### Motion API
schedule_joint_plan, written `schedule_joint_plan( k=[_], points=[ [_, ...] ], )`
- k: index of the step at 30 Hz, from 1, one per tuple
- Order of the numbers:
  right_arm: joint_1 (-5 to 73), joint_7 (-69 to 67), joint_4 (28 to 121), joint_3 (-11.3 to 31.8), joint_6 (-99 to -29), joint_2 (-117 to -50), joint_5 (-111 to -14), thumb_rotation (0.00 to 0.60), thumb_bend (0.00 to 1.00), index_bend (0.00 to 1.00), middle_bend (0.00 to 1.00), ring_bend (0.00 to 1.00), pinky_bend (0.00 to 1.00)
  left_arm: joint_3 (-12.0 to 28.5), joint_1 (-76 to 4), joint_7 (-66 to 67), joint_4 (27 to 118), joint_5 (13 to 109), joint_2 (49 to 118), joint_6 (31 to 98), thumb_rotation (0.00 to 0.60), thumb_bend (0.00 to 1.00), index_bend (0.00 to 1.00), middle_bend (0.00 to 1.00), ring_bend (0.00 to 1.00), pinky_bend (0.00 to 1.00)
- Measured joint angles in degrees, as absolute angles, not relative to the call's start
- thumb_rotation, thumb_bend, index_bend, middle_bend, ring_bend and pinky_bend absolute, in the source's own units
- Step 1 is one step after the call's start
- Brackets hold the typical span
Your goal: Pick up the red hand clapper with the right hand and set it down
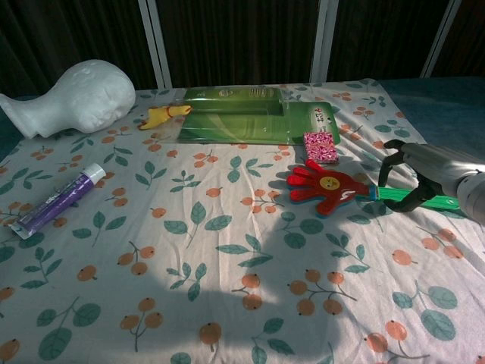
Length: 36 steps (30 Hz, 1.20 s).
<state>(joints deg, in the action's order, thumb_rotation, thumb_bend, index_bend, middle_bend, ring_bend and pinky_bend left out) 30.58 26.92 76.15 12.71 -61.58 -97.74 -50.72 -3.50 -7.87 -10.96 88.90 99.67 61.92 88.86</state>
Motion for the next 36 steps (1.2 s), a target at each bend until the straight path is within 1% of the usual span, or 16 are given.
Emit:
schedule_joint_plan(
  k=[2, 5, 7, 8, 9, 12, 17, 21, 23, 25, 27, 33, 36],
  points=[
    [30.6, 26.83, 76.12, 12.68, -61.64, -97.8, -50.82, 0.6, 0.45, 0.63, 0.15, 0.0, 0.0, -3.52, -7.84, -10.9, 88.9, 99.7, 61.93, 88.94, 0.6, 0.49, 0.0, 0.0, 0.0, 0.17],
    [30.62, 26.24, 75.95, 12.74, -61.89, -98.05, -51.28, 0.6, 0.46, 0.7, 0.25, 0.0, 0.0, -3.48, -7.86, -10.89, 88.97, 99.66, 61.89, 88.95, 0.6, 0.49, 0.0, 0.0, 0.0, 0.17],
    [30.62, 25.78, 75.84, 12.78, -62.02, -98.18, -51.64, 0.6, 0.46, 0.74, 0.32, 0.06, 0.0, -3.49, -7.85, -10.87, 88.94, 99.6, 61.89, 88.93, 0.6, 0.49, 0.0, 0.0, 0.0, 0.17],
    [30.59, 25.49, 75.78, 12.8, -62.16, -98.26, -51.87, 0.6, 0.47, 0.75, 0.34, 0.08, 0.0, -3.49, -7.86, -10.9, 88.91, 99.6, 61.88, 88.91, 0.6, 0.49, 0.0, 0.0, 0.0, 0.17],
    [30.56, 25.26, 75.74, 12.81, -62.27, -98.32, -52.06, 0.6, 0.47, 0.77, 0.38, 0.13, 0.01, -3.48, -7.88, -10.9, 88.92, 99.6, 61.88, 88.89, 0.6, 0.49, 0.0, 0.0, 0.0, 0.17],
    [30.49, 24.33, 75.56, 12.95, -62.8, -98.55, -52.92, 0.6, 0.48, 0.8, 0.43, 0.19, 0.07, -3.52, -7.88, -10.86, 88.95, 99.62, 61.87, 88.88, 0.6, 0.49, 0.0, 0.0, 0.0, 0.17],
    [30.35, 22.74, 75.63, 13.22, -63.58, -98.72, -54.38, 0.6, 0.49, 0.81, 0.45, 0.22, 0.1, -3.54, -7.84, -10.81, 88.93, 99.69, 61.89, 89.0, 0.6, 0.49, 0.0, 0.0, 0.0, 0.17],
    [30.29, 21.99, 76.3, 13.68, -64.04, -98.62, -54.9, 0.6, 0.5, 0.82, 0.49, 0.26, 0.14, -3.57, -7.82, -10.78, 88.96, 99.73, 61.87, 89.05, 0.6, 0.49, 0.0, 0.0, 0.0, 0.17],
    [30.24, 21.45, 76.61, 13.93, -64.31, -98.61, -55.12, 0.6, 0.51, 0.83, 0.52, 0.29, 0.18, -3.58, -7.8, -10.81, 88.9, 99.73, 61.84, 89.07, 0.6, 0.49, 0.0, 0.0, 0.0, 0.17],
    [30.09, 20.26, 76.9, 14.3, -64.53, -98.66, -55.33, 0.6, 0.52, 0.84, 0.53, 0.32, 0.26, -3.59, -7.81, -10.83, 88.91, 99.73, 61.82, 89.07, 0.6, 0.49, 0.0, 0.0, 0.0, 0.17],
    [29.98, 19.12, 76.97, 14.62, -64.63, -98.78, -55.43, 0.6, 0.52, 0.84, 0.53, 0.34, 0.3, -3.6, -7.81, -10.8, 88.95, 99.67, 61.82, 89.0, 0.6, 0.49, 0.0, 0.0, 0.0, 0.17],
    [29.69, 15.86, 77.3, 15.99, -63.41, -99.19, -54.03, 0.6, 0.53, 0.87, 0.56, 0.38, 0.34, -3.65, -7.82, -10.56, 89.09, 99.67, 61.79, 88.88, 0.6, 0.49, 0.0, 0.0, 0.0, 0.17],
    [29.56, 14.05, 78.01, 16.98, -62.67, -99.22, -52.9, 0.6, 0.55, 0.89, 0.58, 0.41, 0.37, -3.62, -7.84, -10.53, 89.14, 99.6, 61.78, 88.82, 0.6, 0.49, 0.0, 0.0, 0.0, 0.17]
  ],
)
